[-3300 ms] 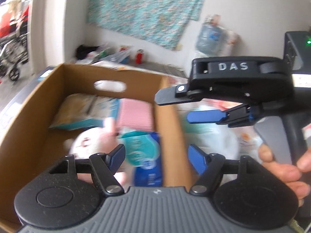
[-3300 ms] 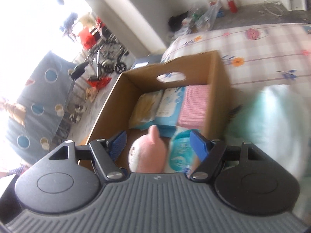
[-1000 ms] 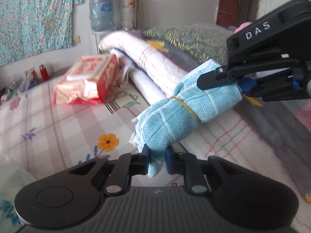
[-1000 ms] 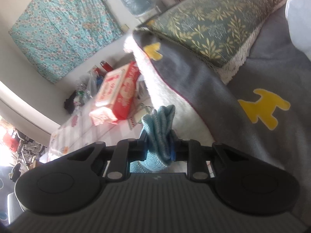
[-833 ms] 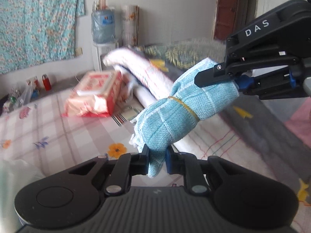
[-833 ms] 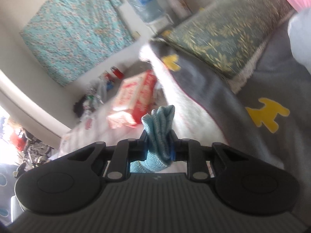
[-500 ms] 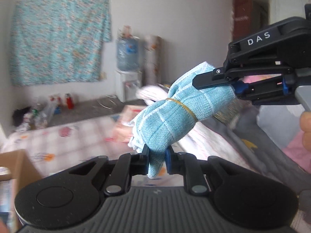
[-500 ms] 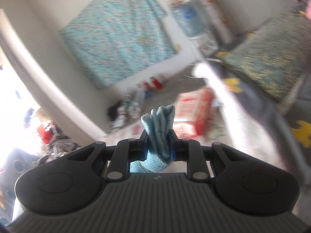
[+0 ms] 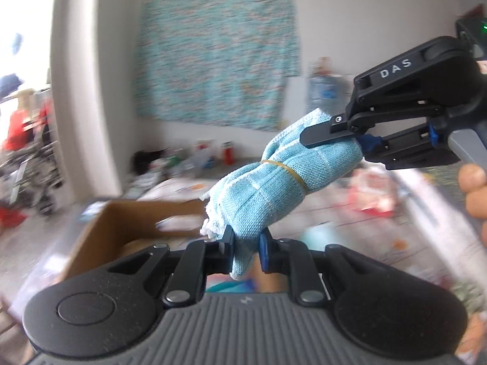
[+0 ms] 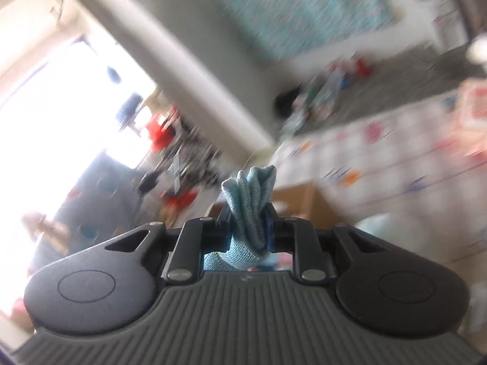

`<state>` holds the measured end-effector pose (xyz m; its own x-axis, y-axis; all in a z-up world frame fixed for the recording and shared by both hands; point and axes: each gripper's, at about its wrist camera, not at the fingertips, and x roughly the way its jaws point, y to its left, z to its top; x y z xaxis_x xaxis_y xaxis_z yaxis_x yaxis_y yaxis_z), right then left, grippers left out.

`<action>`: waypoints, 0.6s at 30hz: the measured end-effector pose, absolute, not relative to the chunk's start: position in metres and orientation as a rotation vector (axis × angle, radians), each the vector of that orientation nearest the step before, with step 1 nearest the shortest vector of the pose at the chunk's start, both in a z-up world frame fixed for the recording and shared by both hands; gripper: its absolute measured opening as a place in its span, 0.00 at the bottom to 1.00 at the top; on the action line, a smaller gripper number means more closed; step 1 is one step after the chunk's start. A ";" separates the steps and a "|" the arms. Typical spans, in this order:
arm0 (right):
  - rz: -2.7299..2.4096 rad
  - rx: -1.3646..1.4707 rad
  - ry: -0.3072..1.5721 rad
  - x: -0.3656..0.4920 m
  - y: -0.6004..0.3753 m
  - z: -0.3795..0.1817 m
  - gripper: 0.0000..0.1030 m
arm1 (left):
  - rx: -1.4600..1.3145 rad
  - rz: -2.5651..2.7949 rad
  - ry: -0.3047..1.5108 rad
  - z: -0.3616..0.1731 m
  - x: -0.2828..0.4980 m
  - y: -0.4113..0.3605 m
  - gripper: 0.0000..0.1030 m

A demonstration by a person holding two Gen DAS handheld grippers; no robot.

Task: Organize soft objects
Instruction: 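Lift the blue towel bundle with both grippers and carry it to the box, then lower the towel bundle into the box and open both grippers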

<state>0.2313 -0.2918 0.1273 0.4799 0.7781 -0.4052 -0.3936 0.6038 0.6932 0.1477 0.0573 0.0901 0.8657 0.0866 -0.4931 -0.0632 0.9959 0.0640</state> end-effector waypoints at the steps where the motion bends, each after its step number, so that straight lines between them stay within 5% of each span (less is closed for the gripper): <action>1: 0.798 0.555 0.807 0.232 -0.270 0.126 0.19 | 0.042 0.116 0.530 0.088 0.141 0.071 0.16; 15: 1.028 0.343 1.200 0.256 -0.033 0.064 0.19 | -0.058 0.372 0.764 0.039 0.123 0.183 0.16; 18: 1.050 0.292 1.229 0.270 -0.005 0.049 0.21 | -0.069 0.375 0.824 0.028 0.127 0.189 0.24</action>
